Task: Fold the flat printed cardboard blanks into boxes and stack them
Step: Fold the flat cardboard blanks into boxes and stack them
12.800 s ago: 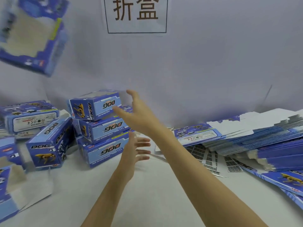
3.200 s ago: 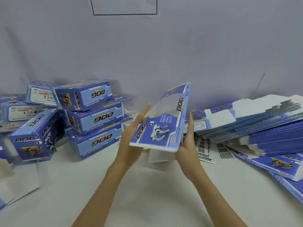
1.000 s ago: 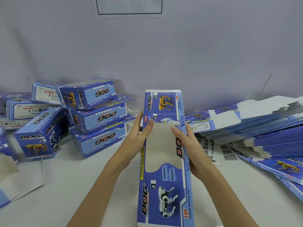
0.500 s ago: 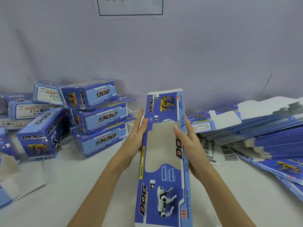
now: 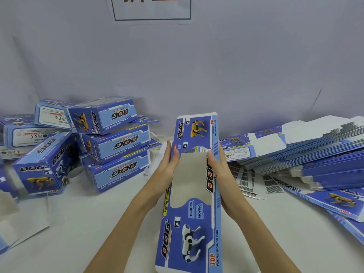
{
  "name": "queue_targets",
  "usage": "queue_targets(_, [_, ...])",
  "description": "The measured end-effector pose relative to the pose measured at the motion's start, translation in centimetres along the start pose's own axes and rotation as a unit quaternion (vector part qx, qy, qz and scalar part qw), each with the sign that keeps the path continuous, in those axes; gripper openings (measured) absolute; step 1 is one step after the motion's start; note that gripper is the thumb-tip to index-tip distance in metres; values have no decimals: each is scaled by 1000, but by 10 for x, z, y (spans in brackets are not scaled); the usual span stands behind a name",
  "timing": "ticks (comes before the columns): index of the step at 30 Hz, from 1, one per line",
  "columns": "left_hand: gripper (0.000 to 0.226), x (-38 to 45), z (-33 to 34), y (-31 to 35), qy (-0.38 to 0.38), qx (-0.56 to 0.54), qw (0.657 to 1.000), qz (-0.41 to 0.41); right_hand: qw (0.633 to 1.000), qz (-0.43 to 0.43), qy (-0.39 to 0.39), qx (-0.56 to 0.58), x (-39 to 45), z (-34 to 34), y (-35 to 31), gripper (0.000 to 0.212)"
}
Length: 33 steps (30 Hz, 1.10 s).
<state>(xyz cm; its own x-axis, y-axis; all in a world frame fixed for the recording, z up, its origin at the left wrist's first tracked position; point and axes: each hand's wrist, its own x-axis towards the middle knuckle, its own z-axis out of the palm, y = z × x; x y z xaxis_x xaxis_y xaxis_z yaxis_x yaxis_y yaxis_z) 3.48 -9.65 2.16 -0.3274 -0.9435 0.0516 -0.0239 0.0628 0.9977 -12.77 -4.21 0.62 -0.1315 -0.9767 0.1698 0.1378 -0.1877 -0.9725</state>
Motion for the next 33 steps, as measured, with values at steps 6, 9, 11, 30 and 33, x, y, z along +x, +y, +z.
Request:
queue_targets(6, [29, -11, -3, 1, -50, -97, 994, -29, 999, 14, 5, -48, 5, 0, 2, 76])
queue_targets(9, [28, -9, -6, -5, -68, -104, 992, -23, 997, 8, -1, -73, 4, -4, 0, 76])
queue_targets(11, [28, -7, -6, -7, -68, -111, 991, -30, 997, 11, -13, -76, 3, -7, -3, 82])
queue_targets(30, [21, -13, -2, 3, -19, -127, 990, 62, 999, -22, -16, -46, -5, -13, -5, 49])
queue_targets(33, [22, -13, -3, 1, -32, -132, 989, 59, 999, -24, -3, -25, -5, -10, -7, 42])
